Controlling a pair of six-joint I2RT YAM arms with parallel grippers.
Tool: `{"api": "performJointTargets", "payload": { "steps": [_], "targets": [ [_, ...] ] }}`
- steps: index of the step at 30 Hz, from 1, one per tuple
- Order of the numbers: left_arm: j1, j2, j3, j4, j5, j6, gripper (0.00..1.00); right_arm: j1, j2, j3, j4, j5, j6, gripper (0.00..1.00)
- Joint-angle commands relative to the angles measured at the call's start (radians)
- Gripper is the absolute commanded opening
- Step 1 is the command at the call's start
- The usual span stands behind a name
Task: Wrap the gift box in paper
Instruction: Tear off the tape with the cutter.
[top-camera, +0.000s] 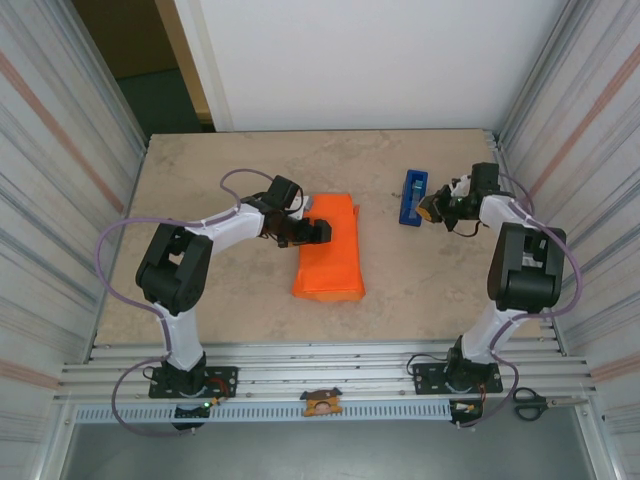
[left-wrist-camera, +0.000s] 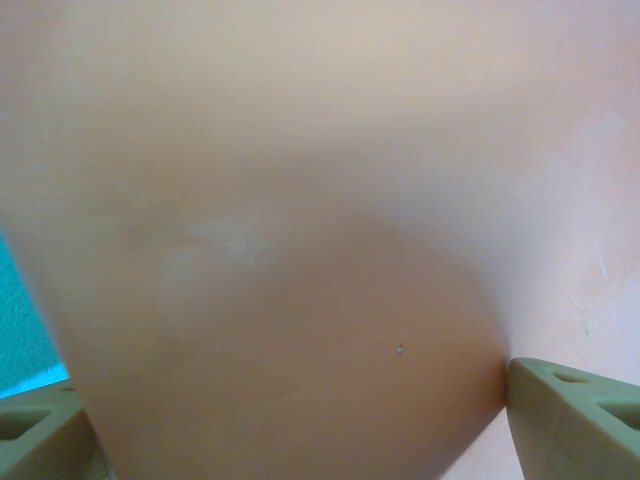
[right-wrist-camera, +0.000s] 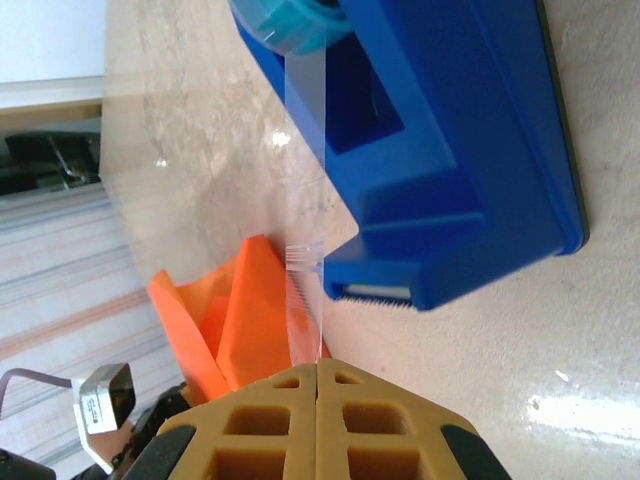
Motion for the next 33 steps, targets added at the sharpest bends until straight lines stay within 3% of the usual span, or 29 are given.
{"api": "performJointTargets", "payload": {
  "steps": [1, 15, 33],
  "targets": [
    [-0.031, 0.08, -0.054, -0.07, -0.048, 0.023, 0.9, 0.013, -0.057, -0.039, -0.017, -0.049, 0.025, 0.0],
    [-0.031, 0.082, -0.058, -0.065, -0.042, 0.024, 0.9, 0.016, -0.086, -0.153, 0.027, -0.023, 0.03, 0.0],
    [-0.031, 0.085, -0.051, -0.067, -0.035, 0.024, 0.89, 0.04, -0.102, -0.163, -0.024, 0.031, -0.014, 0.0]
  ]
}}
